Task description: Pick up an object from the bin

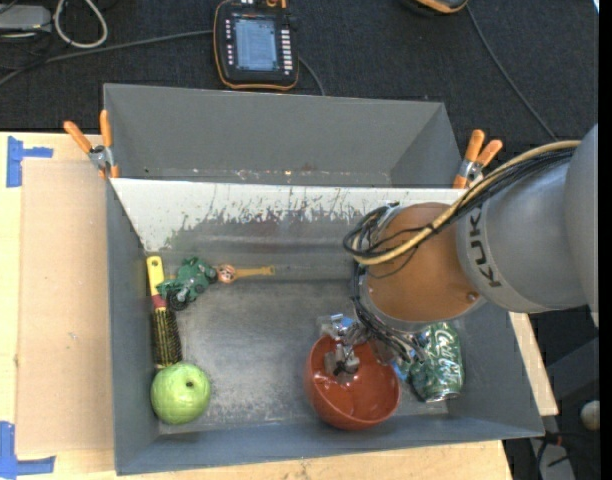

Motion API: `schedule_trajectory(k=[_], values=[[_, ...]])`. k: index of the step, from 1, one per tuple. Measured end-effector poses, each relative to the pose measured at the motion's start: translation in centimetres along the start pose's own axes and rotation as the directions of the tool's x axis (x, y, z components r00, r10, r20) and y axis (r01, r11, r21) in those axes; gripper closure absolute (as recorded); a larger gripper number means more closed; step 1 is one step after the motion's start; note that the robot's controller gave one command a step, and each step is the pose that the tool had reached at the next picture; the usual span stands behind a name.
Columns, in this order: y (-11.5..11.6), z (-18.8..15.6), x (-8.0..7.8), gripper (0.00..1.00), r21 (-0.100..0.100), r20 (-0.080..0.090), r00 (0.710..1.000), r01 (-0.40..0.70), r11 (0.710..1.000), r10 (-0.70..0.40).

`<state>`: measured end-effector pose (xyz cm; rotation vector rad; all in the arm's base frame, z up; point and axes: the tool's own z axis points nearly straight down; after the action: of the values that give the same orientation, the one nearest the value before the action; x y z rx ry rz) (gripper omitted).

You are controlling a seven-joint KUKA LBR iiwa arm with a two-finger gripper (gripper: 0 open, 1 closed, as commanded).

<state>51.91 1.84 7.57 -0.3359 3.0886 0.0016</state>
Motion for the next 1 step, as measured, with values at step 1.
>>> schedule_trajectory(k=[1], values=[[0.00,0.00,0.00,1.00,0.000,0.000,1.000,0.000,1.000,0.000]])
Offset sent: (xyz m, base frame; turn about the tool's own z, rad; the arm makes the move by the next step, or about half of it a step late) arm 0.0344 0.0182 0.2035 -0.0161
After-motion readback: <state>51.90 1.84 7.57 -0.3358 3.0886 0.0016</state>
